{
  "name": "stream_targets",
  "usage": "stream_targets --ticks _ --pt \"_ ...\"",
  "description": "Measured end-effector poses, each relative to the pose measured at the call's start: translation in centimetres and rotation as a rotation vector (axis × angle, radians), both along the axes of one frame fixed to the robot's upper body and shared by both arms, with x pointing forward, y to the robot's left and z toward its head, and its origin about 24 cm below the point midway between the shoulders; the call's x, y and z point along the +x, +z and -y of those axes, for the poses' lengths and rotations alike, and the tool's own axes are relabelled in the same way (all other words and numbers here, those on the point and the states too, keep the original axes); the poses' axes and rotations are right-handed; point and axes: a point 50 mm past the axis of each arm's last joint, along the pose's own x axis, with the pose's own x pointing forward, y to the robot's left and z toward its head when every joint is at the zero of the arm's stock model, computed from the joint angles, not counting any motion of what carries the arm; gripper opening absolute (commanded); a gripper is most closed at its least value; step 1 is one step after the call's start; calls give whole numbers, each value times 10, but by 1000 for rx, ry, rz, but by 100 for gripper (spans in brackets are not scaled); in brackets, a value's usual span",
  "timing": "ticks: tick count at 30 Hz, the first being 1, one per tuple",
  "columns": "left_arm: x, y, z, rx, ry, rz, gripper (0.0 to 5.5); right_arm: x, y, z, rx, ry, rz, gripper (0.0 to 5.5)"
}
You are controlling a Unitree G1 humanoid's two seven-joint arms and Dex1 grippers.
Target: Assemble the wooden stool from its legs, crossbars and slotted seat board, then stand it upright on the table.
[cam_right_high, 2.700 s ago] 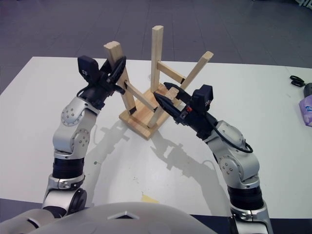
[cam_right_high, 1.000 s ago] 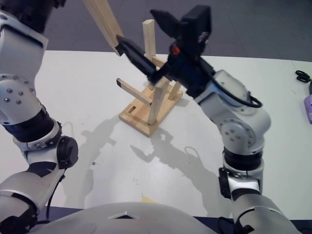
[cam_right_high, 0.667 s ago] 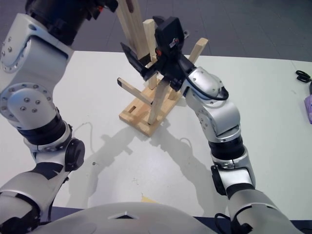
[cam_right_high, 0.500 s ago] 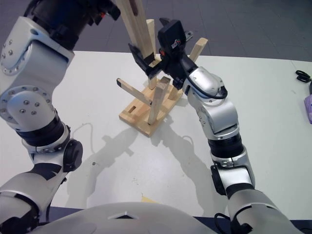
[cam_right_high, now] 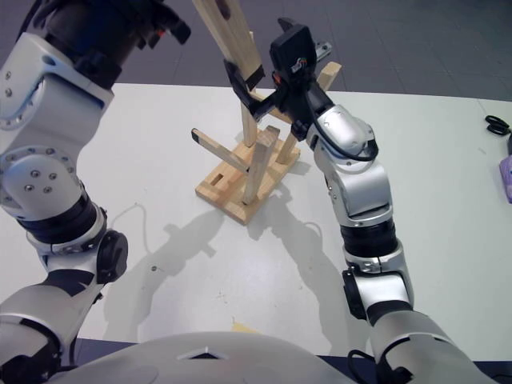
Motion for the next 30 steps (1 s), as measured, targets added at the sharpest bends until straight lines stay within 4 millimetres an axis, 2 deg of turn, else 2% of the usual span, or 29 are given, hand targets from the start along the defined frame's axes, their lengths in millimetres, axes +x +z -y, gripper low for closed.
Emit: stream_targets --ticks 4,8,11,13,15,18,19,20,23,30 --pt "8 3 -14 -51 85 -9 104 -5 7 3 115 57 -10 540" --pt "26 8 -72 -142 374 -23 104 -22 26 31 388 161 -11 540" --pt "28 9 -90 -109 443 -9 104 -33 34 39 546 294 -53 540" --pt "33 0 -97 -60 454 -40 104 -46 36 40 615 421 -88 540" --pt "44 -26 -107 0 465 -138 104 -66 29 36 587 559 -168 540" --pt "55 -70 -119 57 500 -311 104 -74 17 36 545 558 -244 490" --pt "55 -75 -120 61 503 -327 104 -75 15 37 526 536 -256 509" --pt "56 -75 -121 65 508 -328 104 -78 11 36 494 513 -267 478" --pt "54 -79 -122 76 497 -325 104 -85 -8 33 409 453 -323 434" --pt "54 -87 -116 85 468 -347 104 -89 -45 32 366 370 -433 313"
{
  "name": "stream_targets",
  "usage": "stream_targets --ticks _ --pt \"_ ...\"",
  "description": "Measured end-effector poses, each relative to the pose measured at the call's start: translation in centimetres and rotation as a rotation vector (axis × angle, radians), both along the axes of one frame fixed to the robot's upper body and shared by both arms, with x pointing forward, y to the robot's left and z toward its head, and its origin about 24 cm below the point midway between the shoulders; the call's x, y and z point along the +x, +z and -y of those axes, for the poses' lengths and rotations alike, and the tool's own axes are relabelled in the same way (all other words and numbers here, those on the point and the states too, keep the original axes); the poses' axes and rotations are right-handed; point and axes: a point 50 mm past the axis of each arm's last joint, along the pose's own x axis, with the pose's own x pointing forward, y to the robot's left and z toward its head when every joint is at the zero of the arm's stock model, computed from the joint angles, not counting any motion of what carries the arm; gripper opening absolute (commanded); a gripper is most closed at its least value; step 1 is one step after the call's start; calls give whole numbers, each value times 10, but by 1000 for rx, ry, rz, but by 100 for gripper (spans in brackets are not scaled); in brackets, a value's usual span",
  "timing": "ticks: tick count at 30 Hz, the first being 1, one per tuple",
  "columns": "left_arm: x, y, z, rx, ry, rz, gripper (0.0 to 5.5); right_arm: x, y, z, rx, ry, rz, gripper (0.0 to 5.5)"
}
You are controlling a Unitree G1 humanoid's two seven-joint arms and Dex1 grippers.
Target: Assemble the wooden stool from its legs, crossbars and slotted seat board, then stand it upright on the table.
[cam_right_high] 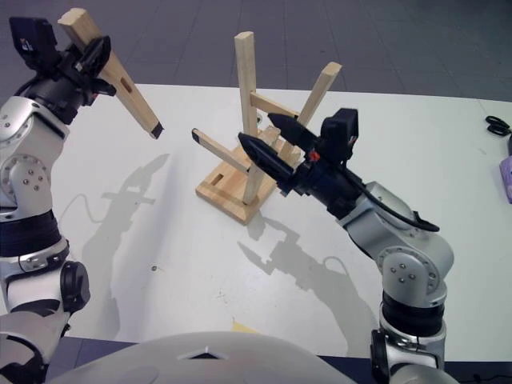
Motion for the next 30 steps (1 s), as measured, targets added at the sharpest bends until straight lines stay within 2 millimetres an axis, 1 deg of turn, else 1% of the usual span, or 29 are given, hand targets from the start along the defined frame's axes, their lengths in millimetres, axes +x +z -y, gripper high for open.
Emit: stream_targets --ticks 5,9,11,14,16,20,25,30 --pt "-1 -6 15 -29 -72 -11 104 1 -3 1 -14 -12 9 239" --pt "-3 -27 37 -81 -180 -70 104 2 -3 0 -16 -15 19 237" --pt "-4 -35 42 -104 -203 -94 104 3 -3 0 -18 -14 22 235" --pt "-7 -50 47 -159 -232 -152 104 4 -3 -1 -23 -15 32 234" --pt "-8 -55 42 -179 -213 -175 104 4 -3 -2 -25 -14 38 233" --pt "-10 -56 36 -205 -199 -198 104 4 -3 -2 -28 -14 43 232" --pt "-11 -52 31 -254 -179 -216 104 5 -3 -4 -30 -20 54 231" --pt "-11 -36 31 -260 -193 -161 104 4 -4 -5 -31 -18 59 230"
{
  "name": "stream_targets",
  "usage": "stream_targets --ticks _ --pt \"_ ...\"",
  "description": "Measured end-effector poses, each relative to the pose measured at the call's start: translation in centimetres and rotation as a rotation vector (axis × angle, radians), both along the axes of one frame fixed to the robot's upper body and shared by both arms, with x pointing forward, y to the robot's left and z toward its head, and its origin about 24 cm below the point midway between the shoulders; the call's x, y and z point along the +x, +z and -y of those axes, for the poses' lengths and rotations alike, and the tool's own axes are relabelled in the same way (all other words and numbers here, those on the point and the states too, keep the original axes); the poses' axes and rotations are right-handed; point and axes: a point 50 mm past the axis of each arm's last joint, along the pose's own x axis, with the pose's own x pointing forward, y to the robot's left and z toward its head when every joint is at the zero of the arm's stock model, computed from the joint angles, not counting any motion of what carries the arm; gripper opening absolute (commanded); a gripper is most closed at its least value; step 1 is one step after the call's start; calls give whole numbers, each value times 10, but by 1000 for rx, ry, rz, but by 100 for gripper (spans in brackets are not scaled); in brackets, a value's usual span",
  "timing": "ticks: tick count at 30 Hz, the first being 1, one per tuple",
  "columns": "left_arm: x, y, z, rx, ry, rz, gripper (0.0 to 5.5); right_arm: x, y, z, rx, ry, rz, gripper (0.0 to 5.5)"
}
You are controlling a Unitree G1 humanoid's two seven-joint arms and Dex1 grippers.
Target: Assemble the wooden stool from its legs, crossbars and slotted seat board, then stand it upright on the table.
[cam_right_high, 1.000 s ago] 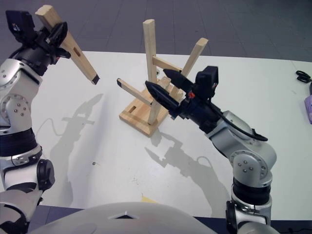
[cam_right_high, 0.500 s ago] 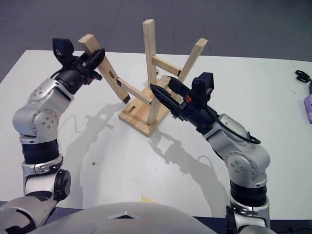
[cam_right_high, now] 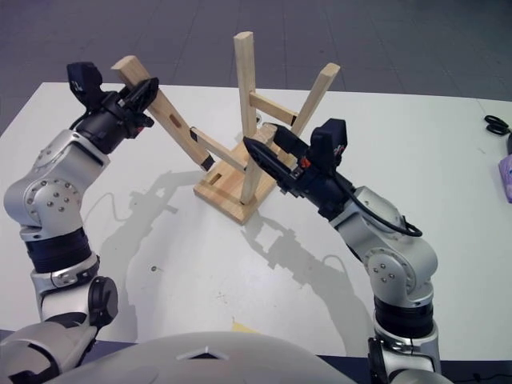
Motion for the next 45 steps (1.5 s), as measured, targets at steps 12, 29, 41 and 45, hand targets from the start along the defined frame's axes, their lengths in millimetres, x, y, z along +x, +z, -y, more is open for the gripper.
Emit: stream_targets --ticks 12,29,41,45 --pt "-8 -7 9 51 -106 -33 104 0 0 0 -3 -2 5 229" --pt "-8 -10 10 71 -143 -18 104 1 0 -1 -9 -2 11 228" --pt "-16 -8 9 69 -149 -35 104 2 -2 0 -15 -7 27 225" --pt "-16 -8 8 67 -147 -38 104 2 -2 0 -15 -5 29 225"
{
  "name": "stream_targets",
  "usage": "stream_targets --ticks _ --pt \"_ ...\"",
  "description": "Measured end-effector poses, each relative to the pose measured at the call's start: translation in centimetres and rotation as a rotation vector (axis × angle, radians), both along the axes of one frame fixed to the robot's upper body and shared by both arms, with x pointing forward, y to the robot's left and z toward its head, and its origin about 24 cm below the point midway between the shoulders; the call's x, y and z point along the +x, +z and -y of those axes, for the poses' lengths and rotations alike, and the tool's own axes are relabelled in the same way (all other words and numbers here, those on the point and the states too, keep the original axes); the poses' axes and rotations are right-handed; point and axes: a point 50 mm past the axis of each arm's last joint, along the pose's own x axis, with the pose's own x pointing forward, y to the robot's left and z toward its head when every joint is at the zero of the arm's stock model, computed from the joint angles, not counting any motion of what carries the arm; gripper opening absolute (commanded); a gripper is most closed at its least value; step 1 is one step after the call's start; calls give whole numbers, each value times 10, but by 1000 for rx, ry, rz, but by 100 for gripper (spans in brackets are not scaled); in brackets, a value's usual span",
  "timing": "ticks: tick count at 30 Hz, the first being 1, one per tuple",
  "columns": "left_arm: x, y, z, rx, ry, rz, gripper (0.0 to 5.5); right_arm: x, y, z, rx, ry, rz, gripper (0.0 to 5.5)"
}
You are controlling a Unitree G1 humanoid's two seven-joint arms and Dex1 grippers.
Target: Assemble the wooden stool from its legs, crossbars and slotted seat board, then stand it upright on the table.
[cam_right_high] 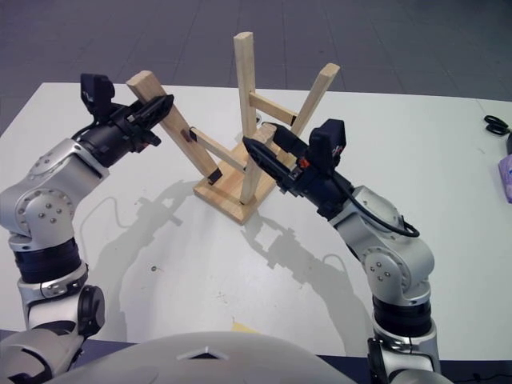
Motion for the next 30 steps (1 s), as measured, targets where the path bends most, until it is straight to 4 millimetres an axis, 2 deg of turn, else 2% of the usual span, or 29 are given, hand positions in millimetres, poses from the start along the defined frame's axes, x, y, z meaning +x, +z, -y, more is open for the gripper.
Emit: stream_targets --ticks 17,23,30 --pt "-3 -1 1 96 -55 1 104 0 -1 0 -11 -12 14 222" --pt "0 -3 7 86 -36 6 104 -2 -2 -1 -9 -2 17 222" --pt "5 -3 5 82 -18 3 104 -6 -2 -2 -134 34 71 215"
